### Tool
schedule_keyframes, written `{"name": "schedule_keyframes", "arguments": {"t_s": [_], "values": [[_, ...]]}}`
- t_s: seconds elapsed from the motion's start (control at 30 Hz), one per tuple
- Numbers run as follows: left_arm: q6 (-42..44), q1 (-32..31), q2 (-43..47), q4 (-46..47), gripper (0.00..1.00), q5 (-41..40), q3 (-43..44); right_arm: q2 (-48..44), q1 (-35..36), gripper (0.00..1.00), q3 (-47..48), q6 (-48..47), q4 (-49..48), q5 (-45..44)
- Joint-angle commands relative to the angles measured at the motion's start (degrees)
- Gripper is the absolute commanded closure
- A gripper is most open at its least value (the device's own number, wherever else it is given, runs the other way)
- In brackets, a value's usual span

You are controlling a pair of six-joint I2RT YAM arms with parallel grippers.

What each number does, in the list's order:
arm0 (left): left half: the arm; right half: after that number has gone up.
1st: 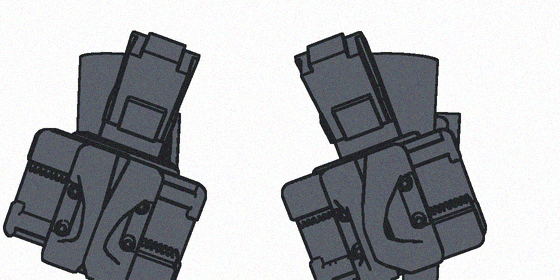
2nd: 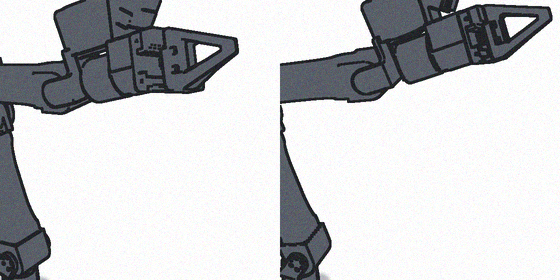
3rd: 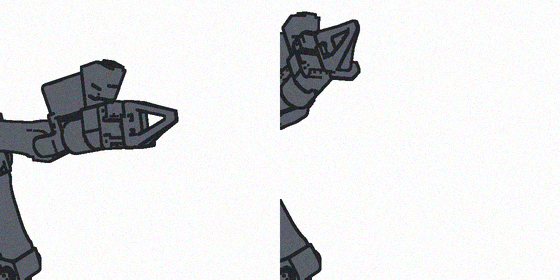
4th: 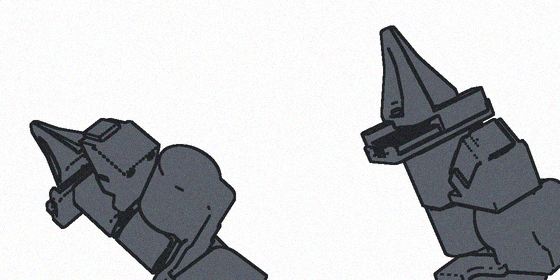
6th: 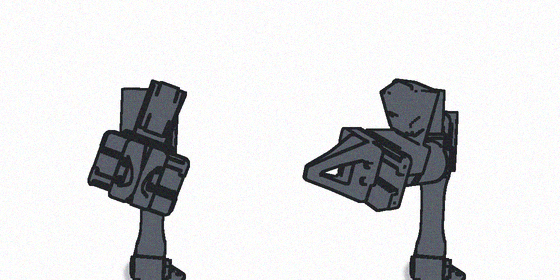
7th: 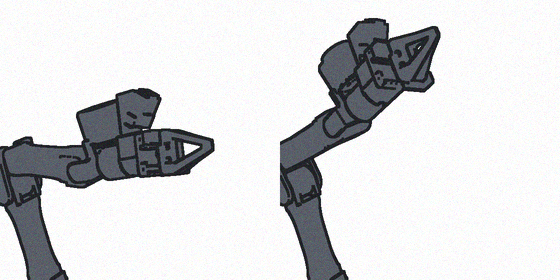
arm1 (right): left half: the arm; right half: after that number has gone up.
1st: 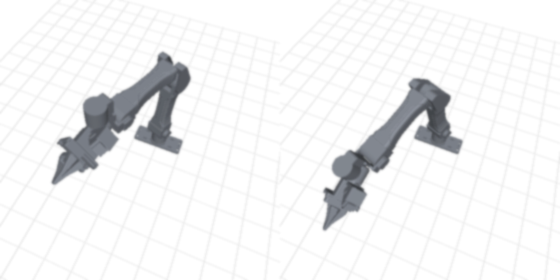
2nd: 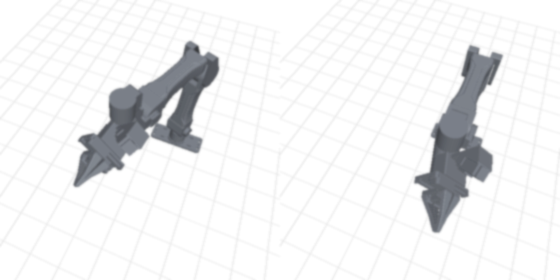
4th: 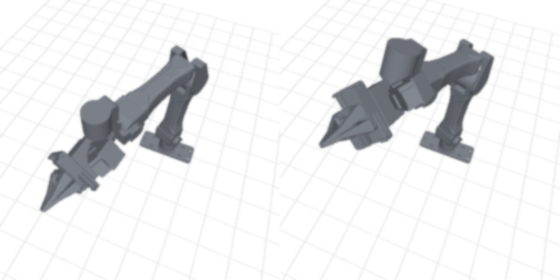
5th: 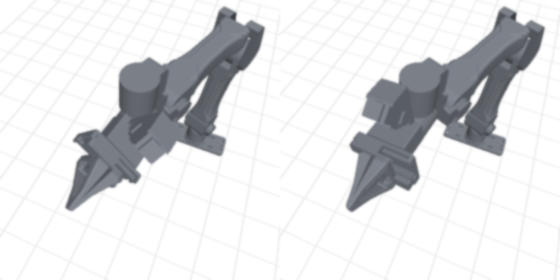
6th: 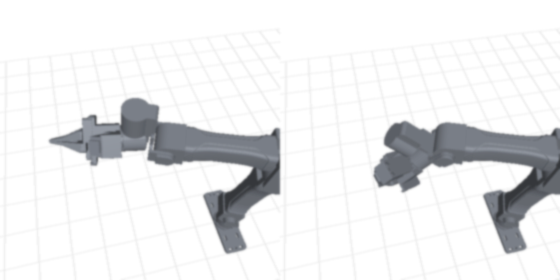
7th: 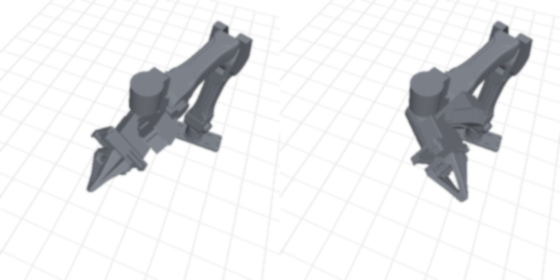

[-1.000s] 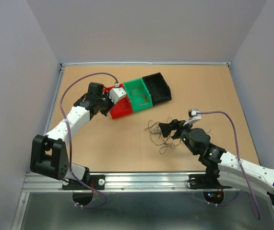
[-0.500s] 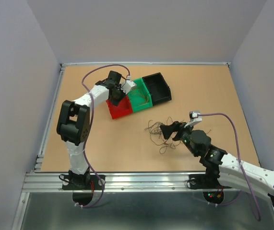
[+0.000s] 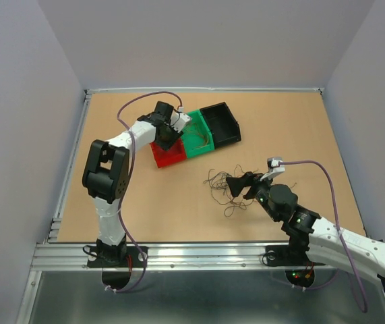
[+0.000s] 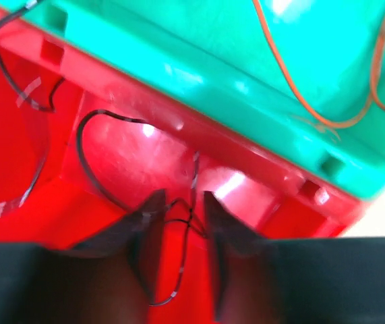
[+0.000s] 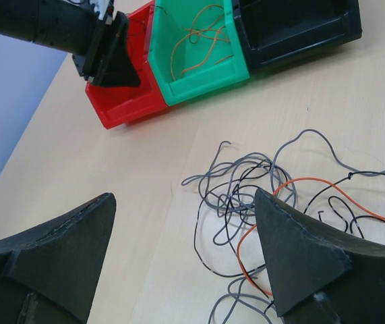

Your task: Untangle the cables

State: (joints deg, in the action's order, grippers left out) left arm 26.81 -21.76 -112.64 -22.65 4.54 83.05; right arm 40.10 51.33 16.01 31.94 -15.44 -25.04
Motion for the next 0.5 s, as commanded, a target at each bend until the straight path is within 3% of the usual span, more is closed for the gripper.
{"name": "schedule_keyframes", "arguments": {"t_s": [0.0, 0.3, 0.47], "values": [[0.1, -0.2, 10.6, 1.0, 0.48, 1.5, -2.9, -0.6, -0.1, 0.12, -1.5, 0.7, -0.6, -0.5], [1.1, -0.1, 18.9, -3.9, 0.37, 2.3, -2.6, -0.5, 0.0, 0.12, -1.2, 0.9, -0.5, 0.0], [0.7, 0.6, 18.1, -4.9, 0.34, 2.6, 1.9, -0.5, 0.0, 0.12, -1.1, 0.9, -0.1, -0.1]]}}
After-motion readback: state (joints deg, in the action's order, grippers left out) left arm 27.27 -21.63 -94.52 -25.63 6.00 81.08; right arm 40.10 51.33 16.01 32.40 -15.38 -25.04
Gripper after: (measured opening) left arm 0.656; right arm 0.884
